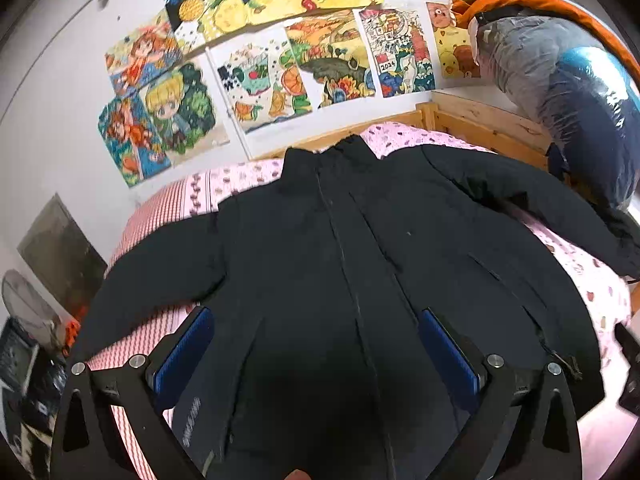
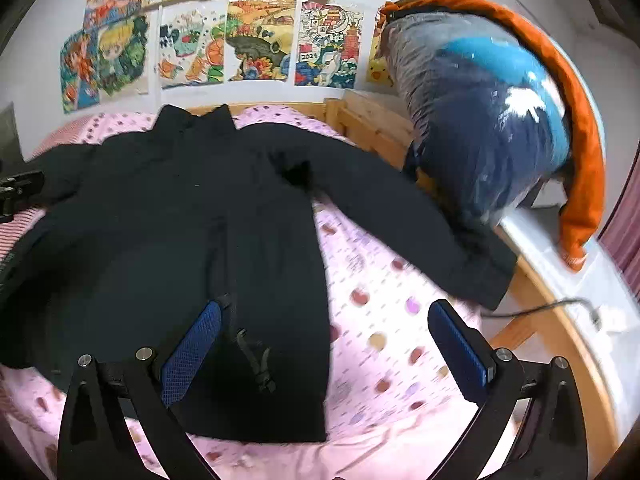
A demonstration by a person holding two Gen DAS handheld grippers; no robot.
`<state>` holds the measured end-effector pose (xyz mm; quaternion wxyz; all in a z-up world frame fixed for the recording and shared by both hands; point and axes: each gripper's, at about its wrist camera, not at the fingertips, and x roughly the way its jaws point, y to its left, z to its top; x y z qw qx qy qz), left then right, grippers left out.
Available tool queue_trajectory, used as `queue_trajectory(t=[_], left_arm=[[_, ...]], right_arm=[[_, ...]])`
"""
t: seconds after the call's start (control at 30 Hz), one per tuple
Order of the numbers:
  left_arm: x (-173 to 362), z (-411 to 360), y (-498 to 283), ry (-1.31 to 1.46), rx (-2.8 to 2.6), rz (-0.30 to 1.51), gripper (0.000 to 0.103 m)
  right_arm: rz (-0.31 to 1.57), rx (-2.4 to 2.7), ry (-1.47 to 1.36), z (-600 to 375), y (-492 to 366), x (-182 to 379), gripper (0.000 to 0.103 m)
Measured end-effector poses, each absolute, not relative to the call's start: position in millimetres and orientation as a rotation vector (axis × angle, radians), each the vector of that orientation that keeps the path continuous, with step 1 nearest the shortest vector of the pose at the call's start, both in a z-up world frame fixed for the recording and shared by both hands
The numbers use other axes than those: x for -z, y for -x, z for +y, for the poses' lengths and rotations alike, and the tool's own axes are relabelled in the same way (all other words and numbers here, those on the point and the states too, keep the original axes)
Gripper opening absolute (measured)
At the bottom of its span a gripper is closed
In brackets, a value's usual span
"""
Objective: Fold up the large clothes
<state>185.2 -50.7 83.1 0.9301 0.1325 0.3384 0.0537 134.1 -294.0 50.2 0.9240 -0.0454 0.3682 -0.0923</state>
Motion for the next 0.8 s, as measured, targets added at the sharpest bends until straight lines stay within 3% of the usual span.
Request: queue_trajectory(t=[0.43,0.8], left_arm=[[-67,-68,-262,-0.336,-0.108,0.589,0.103],[-32,-85,-324,-0.309,-0.110,0.632,0.103]], right_arm=[[0.732,0.203,0.156,-282,-191,-54,0.102],[0.723,0.138,-0.316,-362,-226,-2,0.102]])
